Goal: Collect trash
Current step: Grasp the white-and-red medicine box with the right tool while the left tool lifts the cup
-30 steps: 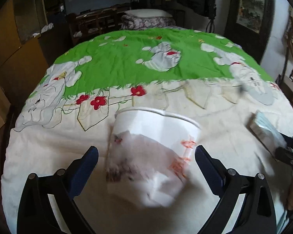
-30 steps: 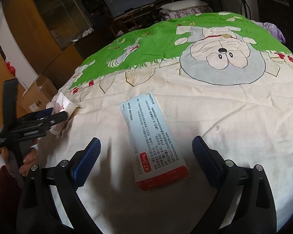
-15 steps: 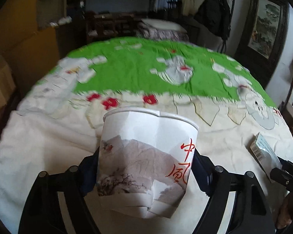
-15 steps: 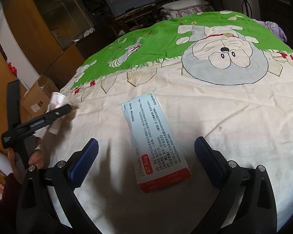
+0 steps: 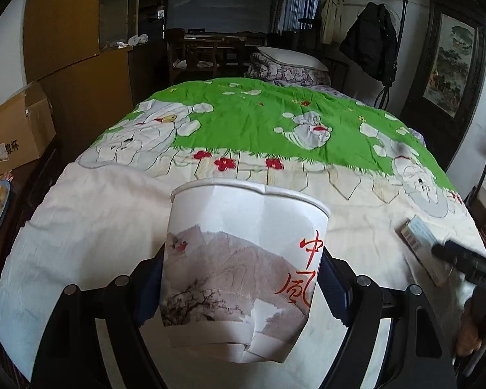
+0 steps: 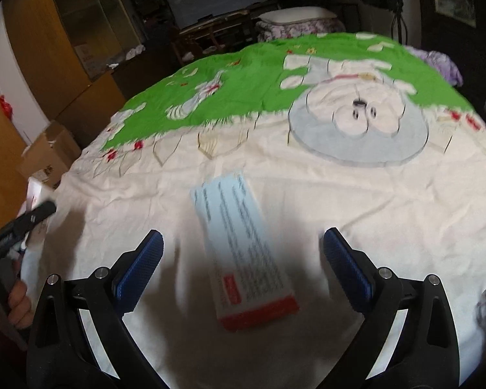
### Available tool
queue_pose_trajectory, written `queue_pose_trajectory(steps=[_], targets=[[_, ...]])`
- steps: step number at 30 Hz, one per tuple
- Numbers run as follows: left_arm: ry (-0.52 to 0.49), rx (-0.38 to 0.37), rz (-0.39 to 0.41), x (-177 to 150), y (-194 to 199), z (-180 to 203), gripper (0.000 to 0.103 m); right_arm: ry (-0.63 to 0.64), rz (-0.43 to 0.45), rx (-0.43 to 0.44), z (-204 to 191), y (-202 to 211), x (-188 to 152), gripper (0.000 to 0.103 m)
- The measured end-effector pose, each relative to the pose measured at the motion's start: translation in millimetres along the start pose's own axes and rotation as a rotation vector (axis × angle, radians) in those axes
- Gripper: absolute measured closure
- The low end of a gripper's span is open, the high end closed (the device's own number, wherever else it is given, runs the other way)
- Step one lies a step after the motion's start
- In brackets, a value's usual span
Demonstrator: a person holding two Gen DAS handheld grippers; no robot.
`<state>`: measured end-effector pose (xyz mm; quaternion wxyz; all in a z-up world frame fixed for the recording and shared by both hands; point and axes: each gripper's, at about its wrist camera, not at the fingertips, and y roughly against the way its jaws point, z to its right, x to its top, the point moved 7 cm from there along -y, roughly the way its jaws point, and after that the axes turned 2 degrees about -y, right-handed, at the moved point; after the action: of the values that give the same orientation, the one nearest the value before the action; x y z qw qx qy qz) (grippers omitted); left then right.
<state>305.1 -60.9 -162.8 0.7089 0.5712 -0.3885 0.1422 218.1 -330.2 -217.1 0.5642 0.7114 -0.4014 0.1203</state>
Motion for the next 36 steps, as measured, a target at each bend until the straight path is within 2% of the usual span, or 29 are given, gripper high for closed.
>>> queue_pose_trajectory(steps=[4, 9, 17, 29, 30, 34, 36], targets=[[0.005, 0.010, -0.023, -7, -7, -3, 0.022, 0.052, -0.003, -0.052, -8, -7, 6, 0.008], [0.000, 0.043, -0.052, -15, -20, -7, 0.022, 0.145, -0.036, -0.118, -18, -22, -7, 0.008], [0.033, 0.052, -0.109, -26, -42, -19, 0.022, 0.158, -0.088, -0.147, -17, -35, -12, 0.009], [0.025, 0.081, -0.088, -27, -31, -17, 0.022, 0.156, -0.088, -0.151, -17, -36, -12, 0.010], [0.026, 0.083, -0.084, -27, -28, -16, 0.022, 0.154, -0.086, -0.152, -16, -36, -12, 0.011], [0.022, 0.095, -0.058, -26, -10, -14, 0.022, 0.140, -0.066, -0.156, -13, -32, -11, 0.030], [0.015, 0.100, -0.040, -24, 1, -11, 0.022, 0.127, -0.060, -0.157, -10, -30, -11, 0.034]])
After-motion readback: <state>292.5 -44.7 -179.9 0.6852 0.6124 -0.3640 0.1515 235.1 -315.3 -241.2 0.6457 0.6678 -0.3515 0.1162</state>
